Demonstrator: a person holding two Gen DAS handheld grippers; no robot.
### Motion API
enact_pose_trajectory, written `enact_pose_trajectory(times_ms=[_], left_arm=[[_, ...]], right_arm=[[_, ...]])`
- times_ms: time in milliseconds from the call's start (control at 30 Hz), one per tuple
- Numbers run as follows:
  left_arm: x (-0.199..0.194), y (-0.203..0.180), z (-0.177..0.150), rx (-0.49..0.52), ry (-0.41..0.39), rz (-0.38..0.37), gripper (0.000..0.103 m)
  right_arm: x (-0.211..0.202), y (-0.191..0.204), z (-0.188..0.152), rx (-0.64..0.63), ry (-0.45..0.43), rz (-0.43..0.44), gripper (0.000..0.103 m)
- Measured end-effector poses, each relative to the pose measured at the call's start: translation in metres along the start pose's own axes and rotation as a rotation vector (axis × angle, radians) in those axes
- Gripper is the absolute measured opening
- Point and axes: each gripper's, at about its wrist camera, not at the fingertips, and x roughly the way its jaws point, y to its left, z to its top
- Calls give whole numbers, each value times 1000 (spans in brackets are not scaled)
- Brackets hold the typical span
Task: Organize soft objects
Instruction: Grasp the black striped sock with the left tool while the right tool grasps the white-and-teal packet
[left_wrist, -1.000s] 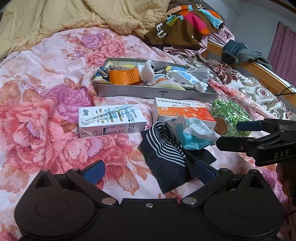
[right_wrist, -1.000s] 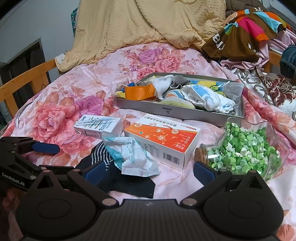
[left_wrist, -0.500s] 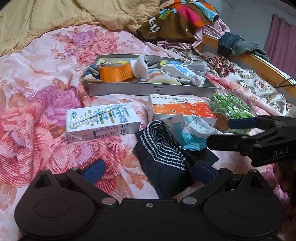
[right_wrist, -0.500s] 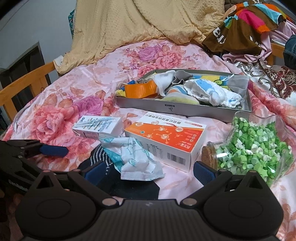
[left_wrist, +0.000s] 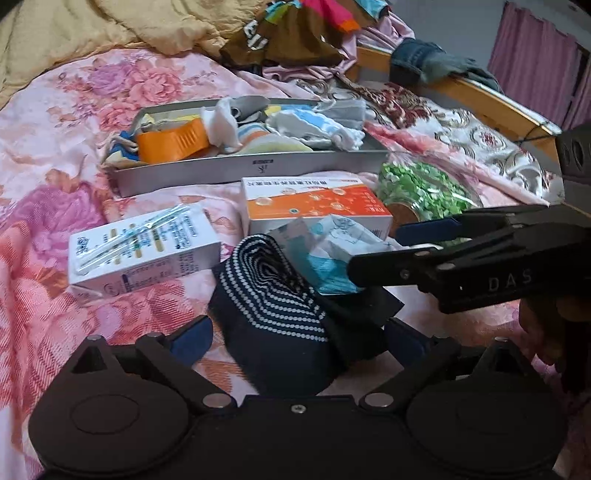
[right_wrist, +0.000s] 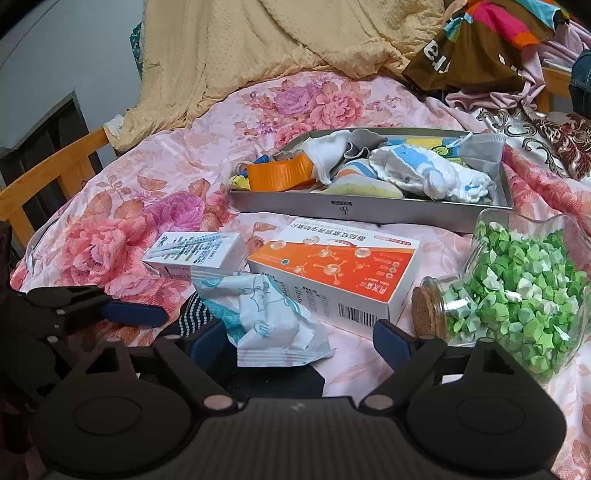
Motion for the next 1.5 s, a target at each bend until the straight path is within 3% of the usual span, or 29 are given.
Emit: enact_pose_trajectory(times_ms=[167,300,433,667,700,800,900,1267,1500], left_arm=[[5,0,4,-17,1,6,92],[8,1,7,-33,7,2,80],[10,1,7,-33,-1,20,58],[9,-1,7,-30,-7,41,37],[10,-2,8,-26,-8,45,33],[8,-5,8,-28,-11,53,18],[5,-11,8,1,-17,73,11],[-12,-16,8,4,-51,137,3],[-34,-7,17,-85,-112,153,3]], right_arm=[[4,-3,0,20,16,28,83],[9,-6,-1,43,36,47,73],[11,-7,-1,42,47,42,57],[10,-7,-1,51,48,63,47],[10,-6,-1,47,46,65,41],[6,-3,0,29,25,49,36],[0,-2,1,16,-1,32,34],[-17,7,3,-71,-75,-8,31],[-35,2,7,-58,-159,-30,30]])
